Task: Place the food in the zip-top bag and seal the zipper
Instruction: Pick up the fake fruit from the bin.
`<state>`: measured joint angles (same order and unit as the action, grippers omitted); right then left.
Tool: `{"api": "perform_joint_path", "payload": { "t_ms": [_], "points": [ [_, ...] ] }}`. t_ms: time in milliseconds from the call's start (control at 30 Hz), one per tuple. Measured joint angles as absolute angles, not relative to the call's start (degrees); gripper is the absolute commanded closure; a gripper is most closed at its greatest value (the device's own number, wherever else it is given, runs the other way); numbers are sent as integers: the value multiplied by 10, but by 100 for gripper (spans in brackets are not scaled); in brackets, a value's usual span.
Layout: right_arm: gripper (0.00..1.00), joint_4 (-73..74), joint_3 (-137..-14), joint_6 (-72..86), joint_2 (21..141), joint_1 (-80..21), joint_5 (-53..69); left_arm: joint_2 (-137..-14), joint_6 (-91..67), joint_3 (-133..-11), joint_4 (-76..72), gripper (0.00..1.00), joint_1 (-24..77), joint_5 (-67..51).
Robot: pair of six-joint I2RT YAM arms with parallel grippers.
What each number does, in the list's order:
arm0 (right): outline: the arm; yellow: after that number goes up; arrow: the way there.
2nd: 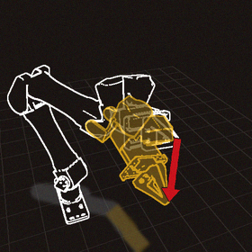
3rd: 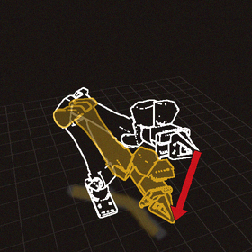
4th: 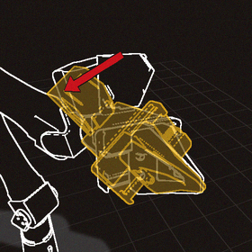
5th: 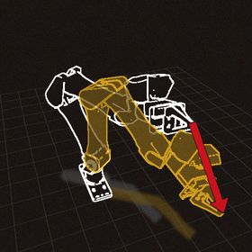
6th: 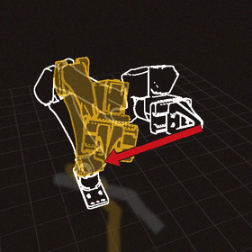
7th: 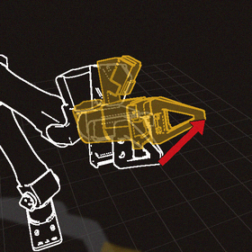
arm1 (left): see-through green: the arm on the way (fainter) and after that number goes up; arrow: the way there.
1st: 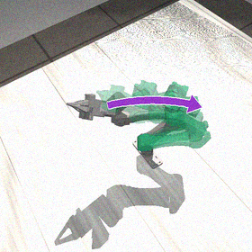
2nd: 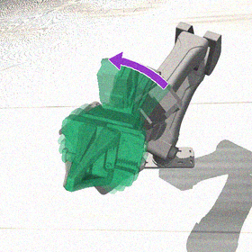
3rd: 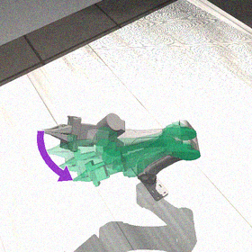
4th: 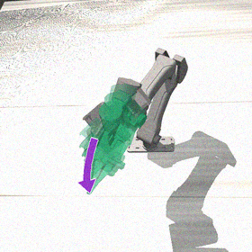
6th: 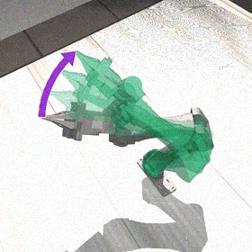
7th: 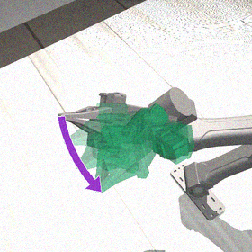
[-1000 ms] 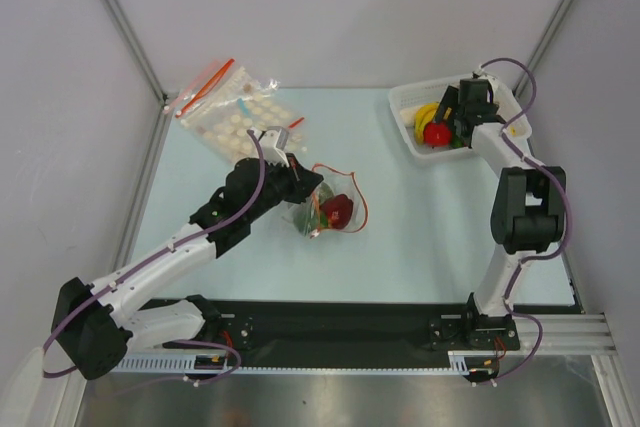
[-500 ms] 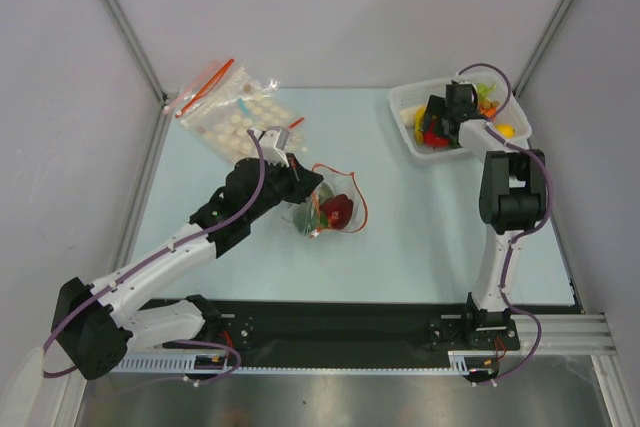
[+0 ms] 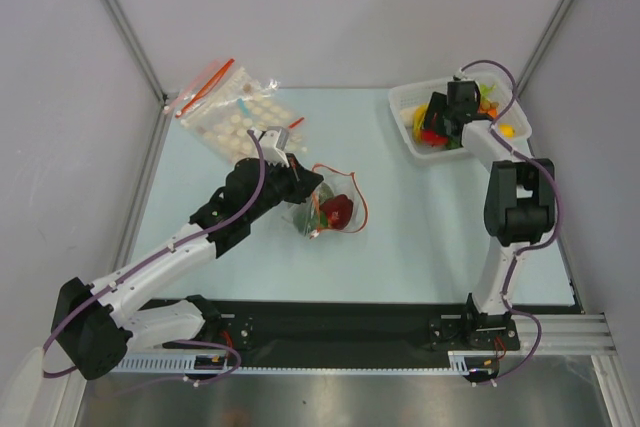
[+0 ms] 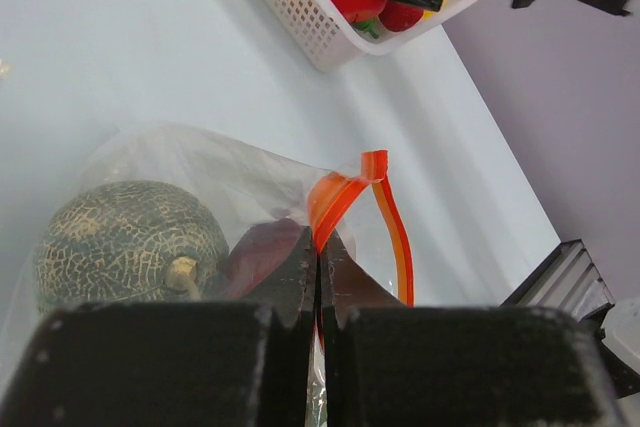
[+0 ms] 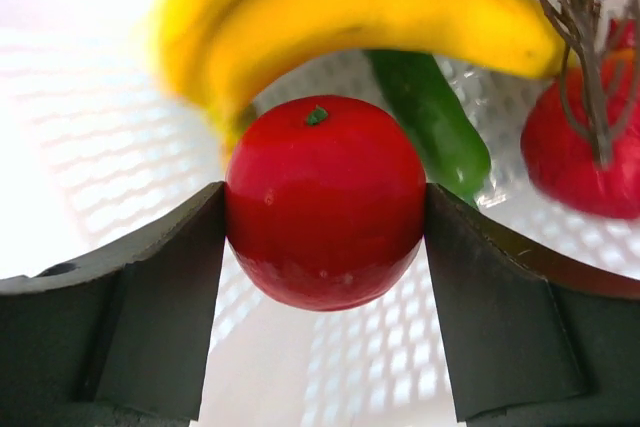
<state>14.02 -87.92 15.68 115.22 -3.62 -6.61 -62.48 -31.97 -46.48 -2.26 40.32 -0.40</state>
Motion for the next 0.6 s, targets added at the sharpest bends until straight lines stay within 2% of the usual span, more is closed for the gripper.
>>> {"api": "perform_joint_path", "payload": {
  "t_ms": [367, 500, 600],
  "points": [
    [56, 115, -796, 189, 937, -92, -51, -625, -319, -465, -22, 98, 403, -7],
    [56, 96, -704, 210, 844, -116, -34, -625, -321, -465, -22, 98, 403, -11],
    [55, 95, -631, 216, 752, -179, -30, -625, -321, -465, -21, 98, 403, -17]
  ]
}}
